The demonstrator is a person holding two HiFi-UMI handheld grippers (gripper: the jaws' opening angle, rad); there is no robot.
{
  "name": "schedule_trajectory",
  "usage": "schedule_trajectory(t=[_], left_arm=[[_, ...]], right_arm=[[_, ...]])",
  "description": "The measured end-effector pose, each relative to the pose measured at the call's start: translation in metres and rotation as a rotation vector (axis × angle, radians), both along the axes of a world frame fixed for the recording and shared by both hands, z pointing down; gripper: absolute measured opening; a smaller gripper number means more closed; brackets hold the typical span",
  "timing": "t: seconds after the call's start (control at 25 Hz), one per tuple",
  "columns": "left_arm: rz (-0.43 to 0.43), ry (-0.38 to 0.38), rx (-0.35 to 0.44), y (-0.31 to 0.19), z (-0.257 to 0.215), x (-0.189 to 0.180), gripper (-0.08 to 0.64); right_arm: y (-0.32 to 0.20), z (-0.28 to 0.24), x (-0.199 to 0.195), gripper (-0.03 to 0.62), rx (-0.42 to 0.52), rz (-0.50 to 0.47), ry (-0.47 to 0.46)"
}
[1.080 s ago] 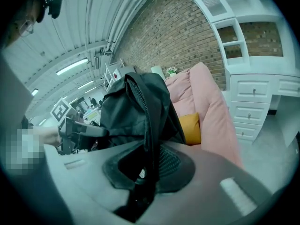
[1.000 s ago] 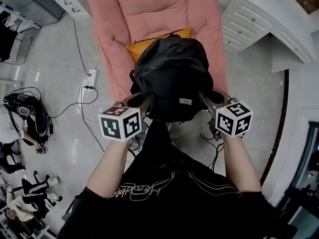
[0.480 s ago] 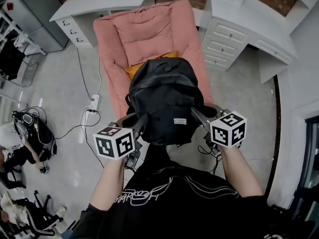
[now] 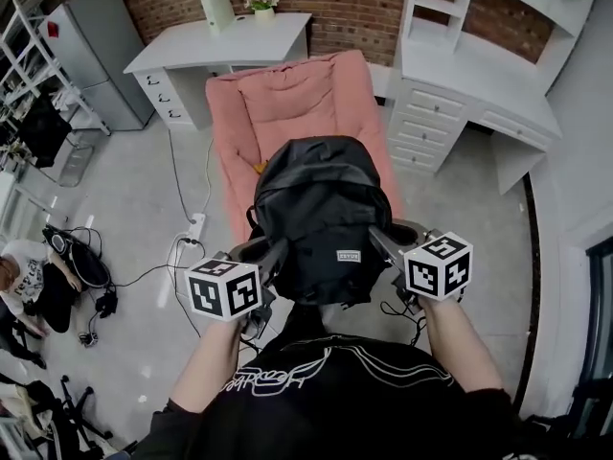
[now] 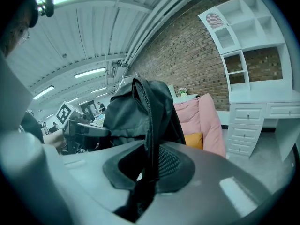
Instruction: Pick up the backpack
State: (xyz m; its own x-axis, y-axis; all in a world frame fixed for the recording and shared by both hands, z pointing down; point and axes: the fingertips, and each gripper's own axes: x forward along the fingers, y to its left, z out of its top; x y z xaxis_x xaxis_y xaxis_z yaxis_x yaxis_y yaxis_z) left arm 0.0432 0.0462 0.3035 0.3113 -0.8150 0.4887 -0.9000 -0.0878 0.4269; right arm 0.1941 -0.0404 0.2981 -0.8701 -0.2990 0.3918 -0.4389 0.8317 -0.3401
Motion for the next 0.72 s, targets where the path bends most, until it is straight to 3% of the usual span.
schedule_trajectory(t=[0.72], left_arm=[[0.001,-0.040,0.015,0.023,-0.017,0.016,0.063]], right_arm=[[0.025,-0.014,0.017,0.043,0.013,0.013,-0.043]])
